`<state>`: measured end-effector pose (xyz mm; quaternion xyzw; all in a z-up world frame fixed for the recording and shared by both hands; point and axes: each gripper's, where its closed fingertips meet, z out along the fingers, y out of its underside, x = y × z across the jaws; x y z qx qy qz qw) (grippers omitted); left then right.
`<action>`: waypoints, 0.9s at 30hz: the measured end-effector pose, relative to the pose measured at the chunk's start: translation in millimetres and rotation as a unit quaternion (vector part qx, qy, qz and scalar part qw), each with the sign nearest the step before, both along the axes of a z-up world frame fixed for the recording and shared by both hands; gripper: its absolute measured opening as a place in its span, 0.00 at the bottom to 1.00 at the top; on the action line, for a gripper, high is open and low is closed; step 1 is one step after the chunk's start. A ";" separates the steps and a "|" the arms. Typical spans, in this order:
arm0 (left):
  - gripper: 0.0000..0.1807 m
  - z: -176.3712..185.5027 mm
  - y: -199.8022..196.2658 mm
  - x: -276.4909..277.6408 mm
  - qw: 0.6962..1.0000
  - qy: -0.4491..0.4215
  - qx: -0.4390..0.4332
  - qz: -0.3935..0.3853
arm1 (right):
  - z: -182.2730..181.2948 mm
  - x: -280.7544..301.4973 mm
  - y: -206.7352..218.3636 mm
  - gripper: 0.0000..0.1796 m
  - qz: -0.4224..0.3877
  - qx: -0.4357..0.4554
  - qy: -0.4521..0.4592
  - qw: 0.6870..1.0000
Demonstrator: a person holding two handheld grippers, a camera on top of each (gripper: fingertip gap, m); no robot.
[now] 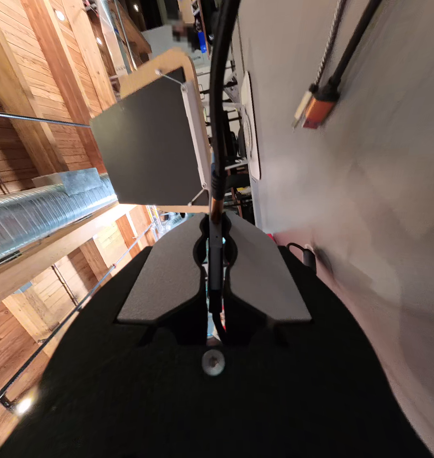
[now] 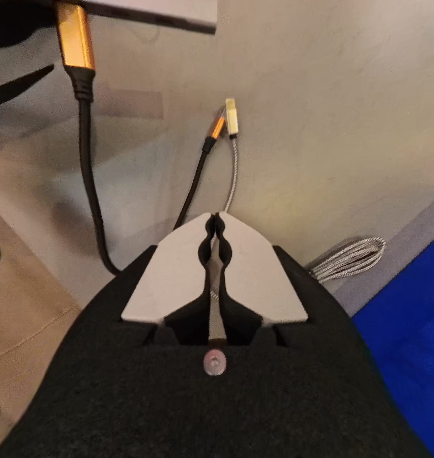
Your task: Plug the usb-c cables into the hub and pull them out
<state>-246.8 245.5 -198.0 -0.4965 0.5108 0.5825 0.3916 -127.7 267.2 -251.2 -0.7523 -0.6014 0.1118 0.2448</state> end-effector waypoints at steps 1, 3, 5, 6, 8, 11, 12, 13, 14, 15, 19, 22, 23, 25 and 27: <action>0.05 -2.8 0.6 -7.0 1.000 -0.005 -0.009 0.008 | 2.4 -9.5 7.7 0.03 0.016 0.029 0.026 0.999; 0.05 -7.2 -0.1 -16.8 1.000 -0.018 -0.018 0.015 | 5.0 -32.3 24.8 0.13 0.044 0.077 0.079 0.993; 0.05 -13.0 -2.2 -23.3 0.999 -0.030 -0.034 0.023 | -5.5 -47.4 34.3 0.14 0.057 0.067 0.091 0.992; 0.05 -14.1 -3.5 -25.6 0.999 -0.031 -0.036 0.025 | -12.1 -53.3 33.2 0.14 0.066 0.041 0.094 0.993; 0.05 -13.7 -6.5 -28.0 0.999 -0.030 -0.037 0.025 | -18.4 -60.7 31.7 0.12 0.066 -0.011 0.107 0.992; 0.05 -13.5 -9.0 -30.0 0.998 -0.043 -0.039 0.025 | -21.9 -66.8 30.7 0.12 0.064 -0.071 0.112 0.989; 0.04 -14.6 -8.9 -30.7 0.998 -0.043 -0.039 0.025 | -24.5 -68.6 30.7 0.12 0.065 -0.083 0.110 0.988; 0.05 -16.3 -8.5 -31.0 0.998 -0.042 -0.041 0.024 | -29.4 -69.3 30.3 0.12 0.065 -0.093 0.102 0.988; 0.05 -18.8 -8.0 -31.5 0.998 -0.041 -0.045 0.023 | -34.4 -69.4 30.0 0.10 0.068 -0.097 0.094 0.989; 0.05 -20.5 -7.3 -32.5 0.998 -0.041 -0.047 0.025 | -33.8 -70.9 30.3 0.06 0.070 -0.093 0.100 0.988; 0.05 -19.0 -7.1 -36.0 0.998 -0.047 -0.041 0.027 | -20.4 -70.0 21.0 0.06 0.049 -0.090 0.111 0.989; 0.05 -17.9 -6.5 -33.2 0.998 -0.041 -0.037 0.022 | 6.3 -66.5 1.3 0.06 0.031 -0.082 0.116 0.989; 0.05 -17.2 -6.2 -30.6 0.999 -0.036 -0.036 0.018 | 13.1 -66.9 -8.4 0.06 0.032 -0.093 0.118 0.988; 0.05 -14.0 -6.8 -22.0 0.999 -0.026 -0.027 0.005 | 17.0 -62.5 -20.4 0.06 0.041 -0.096 0.090 0.990; 0.05 -12.9 -7.6 -11.4 0.999 -0.017 -0.025 -0.009 | 19.4 -60.5 -25.4 0.06 0.045 -0.095 0.080 0.991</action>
